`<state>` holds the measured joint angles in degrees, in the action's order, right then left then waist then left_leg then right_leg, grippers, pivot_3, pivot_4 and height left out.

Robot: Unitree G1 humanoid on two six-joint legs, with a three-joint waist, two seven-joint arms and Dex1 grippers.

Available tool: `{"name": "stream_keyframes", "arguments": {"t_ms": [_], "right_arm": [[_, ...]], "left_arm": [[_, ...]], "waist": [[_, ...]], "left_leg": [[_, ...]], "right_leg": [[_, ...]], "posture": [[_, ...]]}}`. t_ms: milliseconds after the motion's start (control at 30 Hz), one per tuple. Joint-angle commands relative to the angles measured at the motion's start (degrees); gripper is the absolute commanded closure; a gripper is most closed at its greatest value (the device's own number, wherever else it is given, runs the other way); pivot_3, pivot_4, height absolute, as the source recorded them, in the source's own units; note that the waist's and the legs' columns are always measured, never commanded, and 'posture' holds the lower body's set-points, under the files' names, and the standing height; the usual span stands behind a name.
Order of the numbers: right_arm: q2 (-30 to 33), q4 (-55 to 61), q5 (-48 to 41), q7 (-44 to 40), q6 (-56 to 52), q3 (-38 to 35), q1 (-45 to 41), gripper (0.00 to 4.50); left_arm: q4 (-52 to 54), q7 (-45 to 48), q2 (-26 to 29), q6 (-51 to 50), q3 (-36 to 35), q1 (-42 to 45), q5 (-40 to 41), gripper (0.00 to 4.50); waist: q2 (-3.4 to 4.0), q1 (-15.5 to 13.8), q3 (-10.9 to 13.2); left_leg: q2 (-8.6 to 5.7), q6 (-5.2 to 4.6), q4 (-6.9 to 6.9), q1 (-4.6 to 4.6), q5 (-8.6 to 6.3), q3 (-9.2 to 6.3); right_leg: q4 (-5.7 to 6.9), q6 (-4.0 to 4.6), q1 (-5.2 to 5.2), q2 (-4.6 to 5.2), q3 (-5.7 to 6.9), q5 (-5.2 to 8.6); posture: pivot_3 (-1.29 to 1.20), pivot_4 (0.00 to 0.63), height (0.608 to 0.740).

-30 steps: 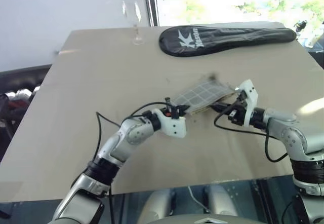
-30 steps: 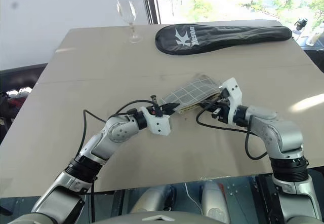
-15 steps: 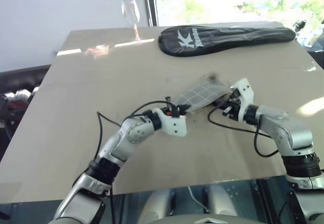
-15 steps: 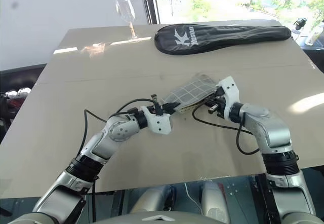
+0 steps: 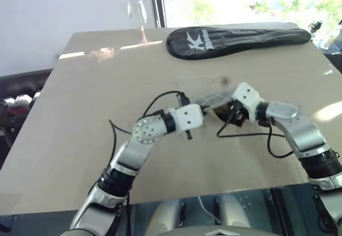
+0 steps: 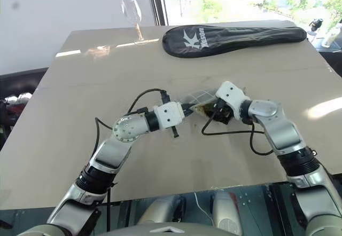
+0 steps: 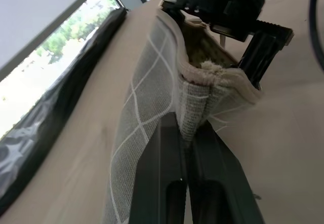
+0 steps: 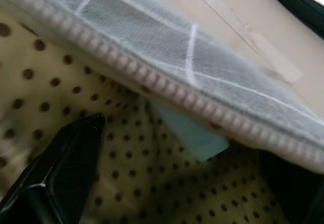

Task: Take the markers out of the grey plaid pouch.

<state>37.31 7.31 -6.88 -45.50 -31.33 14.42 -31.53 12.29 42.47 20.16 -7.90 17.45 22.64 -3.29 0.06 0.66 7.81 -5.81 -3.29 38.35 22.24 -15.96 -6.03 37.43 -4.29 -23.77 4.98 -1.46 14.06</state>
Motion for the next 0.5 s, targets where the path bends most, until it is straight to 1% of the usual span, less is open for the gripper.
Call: {"name": "stream_keyframes", "arguments": {"t_ms": [33, 200, 267, 367, 500], "right_arm": [[3.3, 6.0, 0.7, -3.4, -4.1, 0.5, -3.6, 0.01], [10.9, 11.7, 2.2, -10.9, -9.8, 4.5, -8.3, 0.01], [12.6, 12.3, 2.3, -13.4, -10.7, 6.0, -9.5, 0.01], [13.3, 9.6, 4.9, -15.2, -9.1, 9.2, -10.5, 0.01], [11.2, 3.6, 8.3, -16.7, -4.6, 13.3, -11.2, 0.01]], "left_arm": [[6.8, 2.4, -0.9, -9.5, -2.4, 0.1, 8.6, 4.50], [11.1, 5.4, -0.5, -23.1, -4.4, -2.0, 19.7, 4.50], [11.6, 5.9, -0.2, -26.2, -5.0, -2.2, 22.7, 4.50], [11.0, 5.7, 0.0, -29.3, -5.7, -2.3, 25.7, 4.50], [9.8, 4.8, -1.0, -32.2, -6.7, -1.5, 29.2, 4.50]], "waist": [[-0.01, 0.0, 0.0], [0.00, 0.0, 0.0], [-0.01, 0.0, 0.0], [-0.02, -0.1, 0.0], [-0.03, -0.1, 0.0]], "left_leg": [[0.00, 0.00, 0.00, 0.03, 0.00, -0.01], [0.00, 0.00, 0.00, 0.07, 0.00, -0.07], [0.01, 0.00, 0.01, 0.10, 0.00, -0.09], [0.01, 0.00, 0.02, 0.10, 0.00, -0.13], [0.00, 0.00, 0.03, 0.11, 0.00, -0.13]], "right_leg": [[-0.02, 0.00, -0.01, 0.00, 0.01, 0.00], [-0.09, 0.00, -0.01, 0.01, 0.06, 0.00], [-0.10, 0.00, -0.02, 0.02, 0.07, 0.00], [-0.12, 0.00, 0.00, 0.02, 0.11, 0.00], [-0.12, 0.00, 0.00, 0.04, 0.10, 0.00]], "posture": [[0.00, 0.150, 0.740], [0.00, 0.150, 0.740], [0.00, 0.150, 0.740], [0.00, 0.150, 0.740], [0.00, 0.150, 0.740]]}}
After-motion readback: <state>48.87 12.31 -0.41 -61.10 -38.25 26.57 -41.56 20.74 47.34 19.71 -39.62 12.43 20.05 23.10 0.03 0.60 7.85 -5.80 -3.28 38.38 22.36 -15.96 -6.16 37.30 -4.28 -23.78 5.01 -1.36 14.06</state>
